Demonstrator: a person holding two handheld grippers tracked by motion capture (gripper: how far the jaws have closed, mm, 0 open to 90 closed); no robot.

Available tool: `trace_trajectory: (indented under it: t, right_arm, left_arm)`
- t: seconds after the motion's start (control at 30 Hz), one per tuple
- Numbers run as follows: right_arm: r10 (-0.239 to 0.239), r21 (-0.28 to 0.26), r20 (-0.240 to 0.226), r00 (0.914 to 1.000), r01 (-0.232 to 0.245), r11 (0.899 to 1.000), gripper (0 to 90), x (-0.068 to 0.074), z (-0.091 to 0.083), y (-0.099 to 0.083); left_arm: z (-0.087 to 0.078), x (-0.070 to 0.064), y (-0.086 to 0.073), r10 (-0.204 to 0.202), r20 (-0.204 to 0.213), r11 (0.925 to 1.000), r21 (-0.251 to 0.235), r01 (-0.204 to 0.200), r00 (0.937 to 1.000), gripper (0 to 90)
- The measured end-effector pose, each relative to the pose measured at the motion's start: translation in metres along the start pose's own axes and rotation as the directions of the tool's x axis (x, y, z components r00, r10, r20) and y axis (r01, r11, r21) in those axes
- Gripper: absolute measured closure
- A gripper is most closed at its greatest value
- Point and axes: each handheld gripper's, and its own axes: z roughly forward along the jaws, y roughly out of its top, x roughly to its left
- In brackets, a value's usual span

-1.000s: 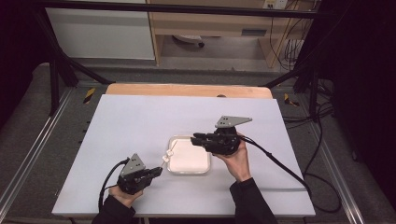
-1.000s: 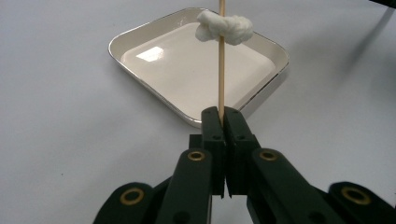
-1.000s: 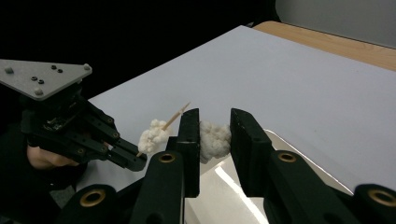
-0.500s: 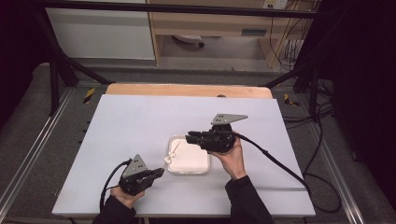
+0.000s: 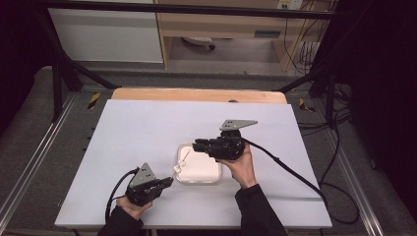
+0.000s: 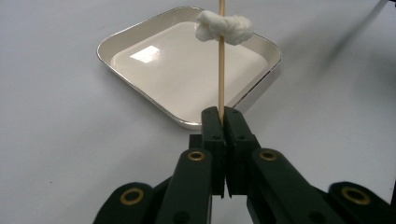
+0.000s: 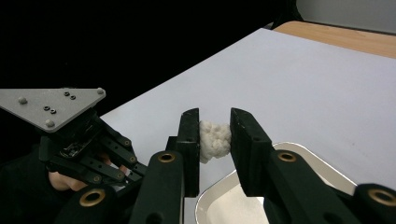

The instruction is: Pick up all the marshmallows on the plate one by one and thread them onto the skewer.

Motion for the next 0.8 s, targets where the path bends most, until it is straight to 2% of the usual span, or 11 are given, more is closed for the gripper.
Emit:
trace_trajectory:
  t: [0.53, 0.57, 0.7, 0.8]
  right_arm:
    - [0.036, 0.019, -0.037, 0.9986, -0.036, 0.999, 74.1, -0.004, 0.012, -0.007]
    - [0.039, 0.022, -0.04, 0.9984, -0.039, 0.999, 74.2, -0.005, 0.013, -0.007]
    - [0.048, 0.021, -0.039, 0.9981, -0.047, 0.999, 74.6, -0.005, 0.016, -0.01]
    - [0.059, 0.006, -0.055, 0.9967, -0.059, 0.998, 75.2, -0.004, 0.017, -0.01]
  left_arm:
    - [0.001, -0.001, 0.0, 0.014, -0.004, 0.9998, 0.012, -0.014, 0.9999, 88.5]
    - [0.003, 0.0, 0.0, 0.033, 0.008, 0.9994, -0.006, -0.033, 0.9994, 88.5]
    - [0.002, 0.0, 0.0, 0.025, 0.011, 0.9996, -0.018, -0.024, 0.9996, 88.6]
    - [0.001, 0.0, 0.0, 0.017, 0.016, 0.9992, -0.035, -0.016, 0.9997, 88.6]
